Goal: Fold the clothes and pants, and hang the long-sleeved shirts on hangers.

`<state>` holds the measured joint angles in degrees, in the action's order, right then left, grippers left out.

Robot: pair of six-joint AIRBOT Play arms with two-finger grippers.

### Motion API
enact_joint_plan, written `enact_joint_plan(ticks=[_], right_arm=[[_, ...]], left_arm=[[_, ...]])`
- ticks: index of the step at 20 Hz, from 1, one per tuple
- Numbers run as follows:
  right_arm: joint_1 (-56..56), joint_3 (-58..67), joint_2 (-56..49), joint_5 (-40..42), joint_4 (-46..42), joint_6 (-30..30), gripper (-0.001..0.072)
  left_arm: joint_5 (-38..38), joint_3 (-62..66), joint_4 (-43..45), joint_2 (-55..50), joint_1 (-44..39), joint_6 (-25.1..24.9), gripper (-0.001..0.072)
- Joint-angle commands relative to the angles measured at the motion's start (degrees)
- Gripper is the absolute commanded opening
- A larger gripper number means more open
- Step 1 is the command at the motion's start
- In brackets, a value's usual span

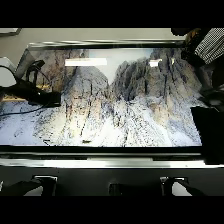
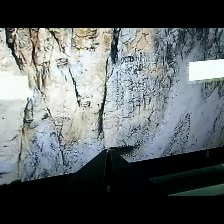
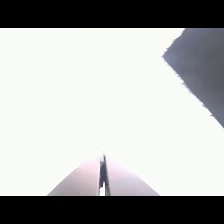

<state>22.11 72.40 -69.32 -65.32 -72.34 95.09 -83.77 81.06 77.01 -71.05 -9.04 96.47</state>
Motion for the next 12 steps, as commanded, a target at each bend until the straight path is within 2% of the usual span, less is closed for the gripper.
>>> enact_joint_plan(ticks=[1,5,12], right_arm=[[-15.93,0.20,3.19,-2.01,0.57,-3.41,0.0028],[-22.23,0.20,6.08,-3.80,-0.13,-3.67,0.0028],[-22.67,0.20,8.24,-6.58,-0.31,-3.65,0.0027]], left_arm=[[4.57,-6.51,1.18,5.44,-0.26,-1.14,0.0016],[4.74,-6.75,2.16,7.82,-0.26,-1.53,0.0017],[4.79,-6.78,2.71,7.69,-0.26,-1.38,0.0018]])
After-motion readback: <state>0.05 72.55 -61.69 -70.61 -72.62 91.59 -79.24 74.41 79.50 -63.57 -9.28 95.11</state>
